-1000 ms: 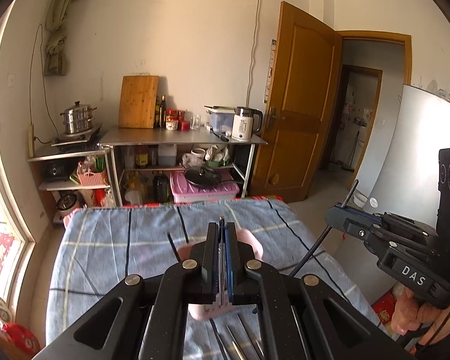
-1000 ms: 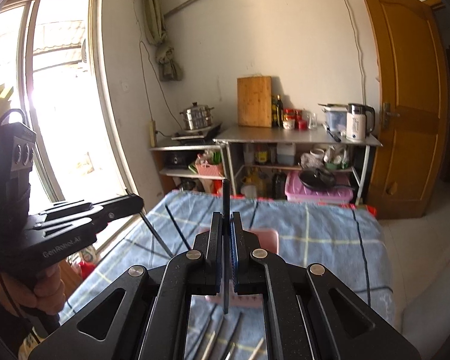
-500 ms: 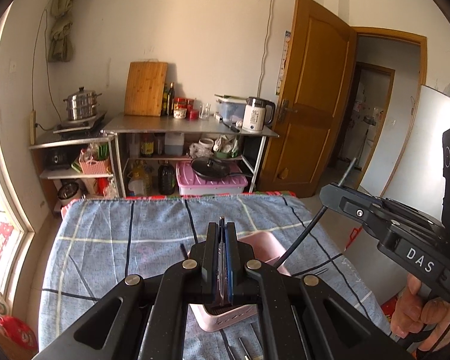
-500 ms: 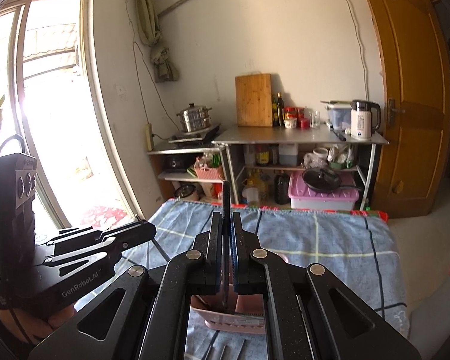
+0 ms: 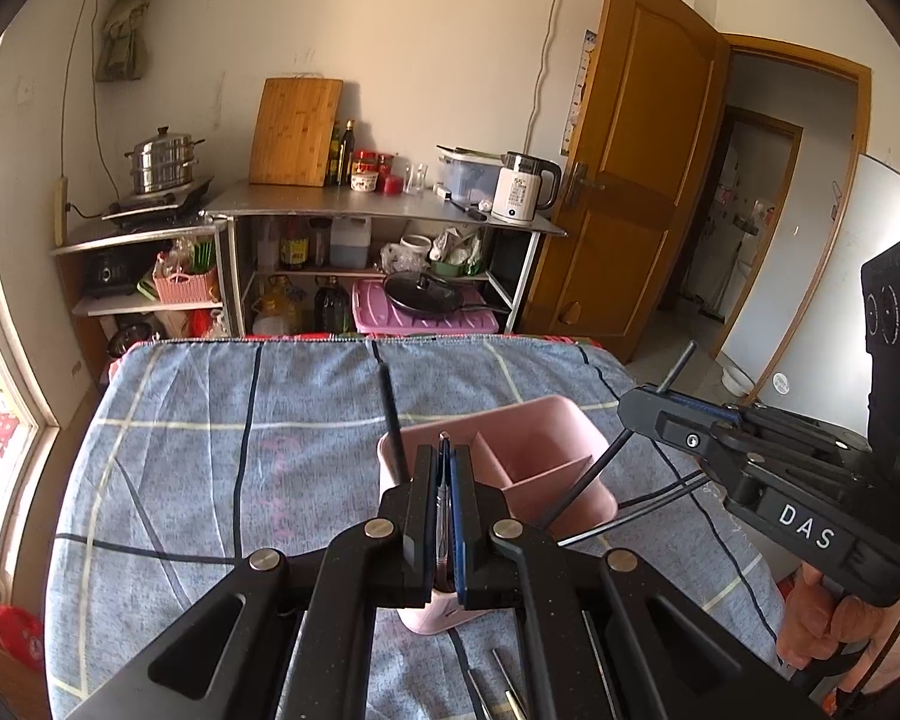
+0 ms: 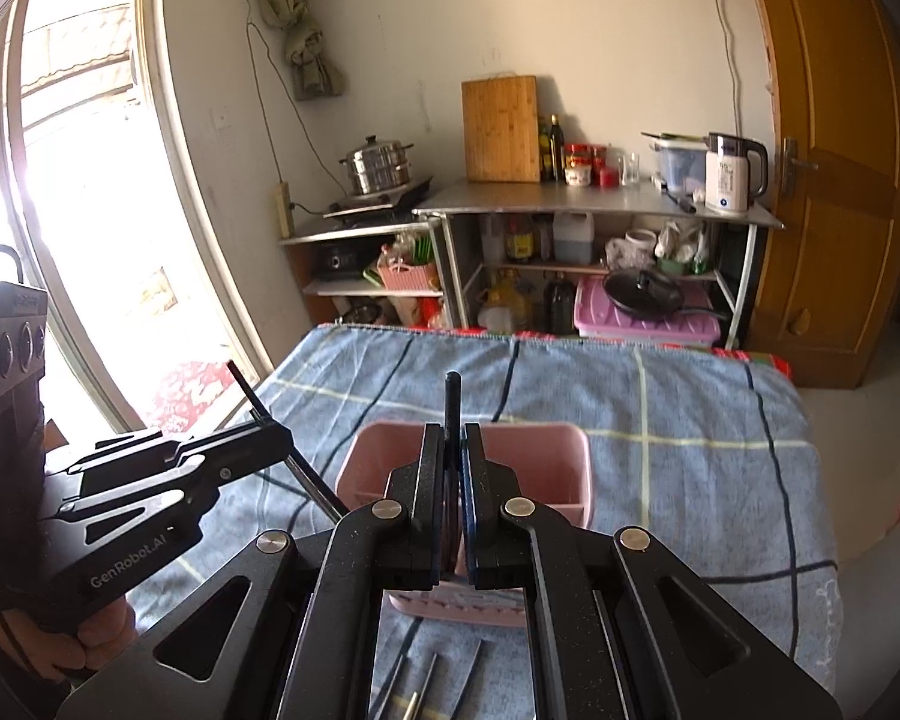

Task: Organize utensils
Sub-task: 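Lower the chopsticks into the basket compartments and open both tools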

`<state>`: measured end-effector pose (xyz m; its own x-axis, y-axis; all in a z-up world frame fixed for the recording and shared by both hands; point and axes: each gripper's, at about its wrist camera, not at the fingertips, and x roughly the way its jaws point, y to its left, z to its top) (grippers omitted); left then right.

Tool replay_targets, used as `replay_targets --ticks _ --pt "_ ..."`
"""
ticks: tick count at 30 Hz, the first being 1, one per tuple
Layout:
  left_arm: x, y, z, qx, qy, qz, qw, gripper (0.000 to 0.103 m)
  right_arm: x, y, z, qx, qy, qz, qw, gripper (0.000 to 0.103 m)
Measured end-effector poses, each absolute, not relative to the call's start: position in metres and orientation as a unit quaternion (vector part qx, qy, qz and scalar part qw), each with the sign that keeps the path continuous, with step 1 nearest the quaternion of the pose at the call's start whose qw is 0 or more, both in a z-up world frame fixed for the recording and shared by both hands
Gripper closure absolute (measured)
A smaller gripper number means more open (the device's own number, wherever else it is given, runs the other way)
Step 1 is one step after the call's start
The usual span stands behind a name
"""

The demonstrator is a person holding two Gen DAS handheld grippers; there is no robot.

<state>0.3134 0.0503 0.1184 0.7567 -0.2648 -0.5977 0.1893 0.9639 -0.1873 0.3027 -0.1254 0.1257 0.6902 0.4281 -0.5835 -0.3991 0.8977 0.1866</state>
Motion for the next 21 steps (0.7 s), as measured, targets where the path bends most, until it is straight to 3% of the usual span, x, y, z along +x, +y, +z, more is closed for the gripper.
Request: replay_targets --ticks 12,21 --pt "0.303 0.059 0.120 -0.062 0.325 -0.111 0.937 0.098 0.296 -0.133 0.123 0.019 0.333 0.224 0.916 0.092" --pt "0.257 0.067 0.136 -0.073 0.295 -0.100 0.947 0.091 0.262 -0.153 0.141 0.028 0.307 0.217 0.926 0.090"
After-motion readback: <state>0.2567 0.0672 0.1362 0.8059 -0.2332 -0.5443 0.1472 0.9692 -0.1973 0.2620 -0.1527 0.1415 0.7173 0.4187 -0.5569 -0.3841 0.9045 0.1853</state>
